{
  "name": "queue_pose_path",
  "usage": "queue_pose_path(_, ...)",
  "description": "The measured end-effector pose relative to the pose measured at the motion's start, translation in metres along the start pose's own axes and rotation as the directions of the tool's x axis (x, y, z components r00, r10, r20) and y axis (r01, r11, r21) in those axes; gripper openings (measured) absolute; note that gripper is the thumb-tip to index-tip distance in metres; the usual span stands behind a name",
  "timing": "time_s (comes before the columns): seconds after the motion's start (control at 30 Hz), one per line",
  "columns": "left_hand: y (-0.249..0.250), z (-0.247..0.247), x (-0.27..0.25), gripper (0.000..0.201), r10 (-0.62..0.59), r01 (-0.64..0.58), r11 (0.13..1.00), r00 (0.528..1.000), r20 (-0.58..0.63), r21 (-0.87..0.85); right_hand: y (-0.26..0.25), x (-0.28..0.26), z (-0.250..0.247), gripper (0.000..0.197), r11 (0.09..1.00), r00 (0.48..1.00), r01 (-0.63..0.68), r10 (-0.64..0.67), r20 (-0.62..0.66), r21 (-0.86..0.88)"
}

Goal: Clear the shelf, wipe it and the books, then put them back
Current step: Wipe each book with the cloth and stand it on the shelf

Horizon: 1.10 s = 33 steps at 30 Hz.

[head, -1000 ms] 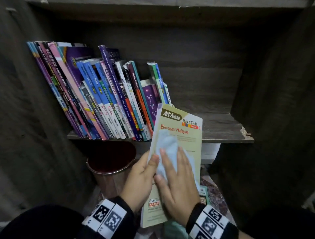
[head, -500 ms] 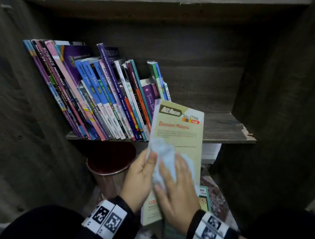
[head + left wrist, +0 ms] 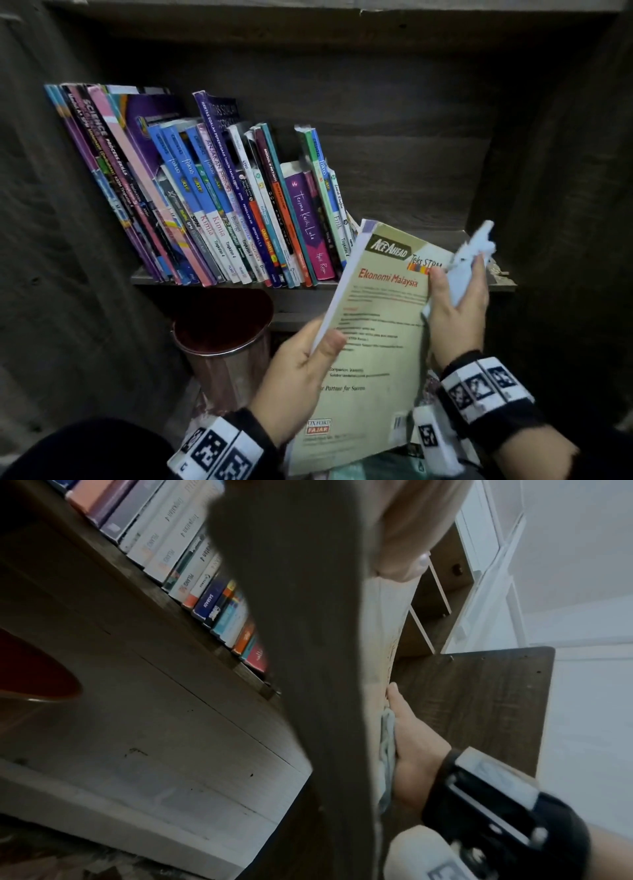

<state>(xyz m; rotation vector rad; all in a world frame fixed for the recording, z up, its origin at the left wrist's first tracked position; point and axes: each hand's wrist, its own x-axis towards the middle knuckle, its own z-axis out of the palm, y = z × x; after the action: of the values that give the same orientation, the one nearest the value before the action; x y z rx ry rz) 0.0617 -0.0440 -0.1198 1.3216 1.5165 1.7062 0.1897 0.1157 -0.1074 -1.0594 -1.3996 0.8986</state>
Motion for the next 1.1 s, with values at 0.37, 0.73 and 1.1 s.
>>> queue_pose_path(0.37,0.023,-0.027,0.031,0.035,-0.073,0.082,0.983,0.996,0.059,-0.165,0.013,-0.008,-0.044,0.07,0.758,0.519,-0.611,0.167,0.838,0.227)
queue_pose_path(0.73,-0.015,-0.026,0.122,0.031,-0.153,0.155,0.883,0.987,-0.04,0.444,-0.038,0.054,-0.058,0.03,0.969,0.988,0.141,-0.15,0.029,0.203)
queue_pose_path(1.1,-0.039,-0.005,0.152,0.032,-0.092,0.171,0.831,0.981,-0.172,0.529,-0.016,0.082,0.077,0.038,0.992,0.993,0.12,-0.12,-0.003,0.041)
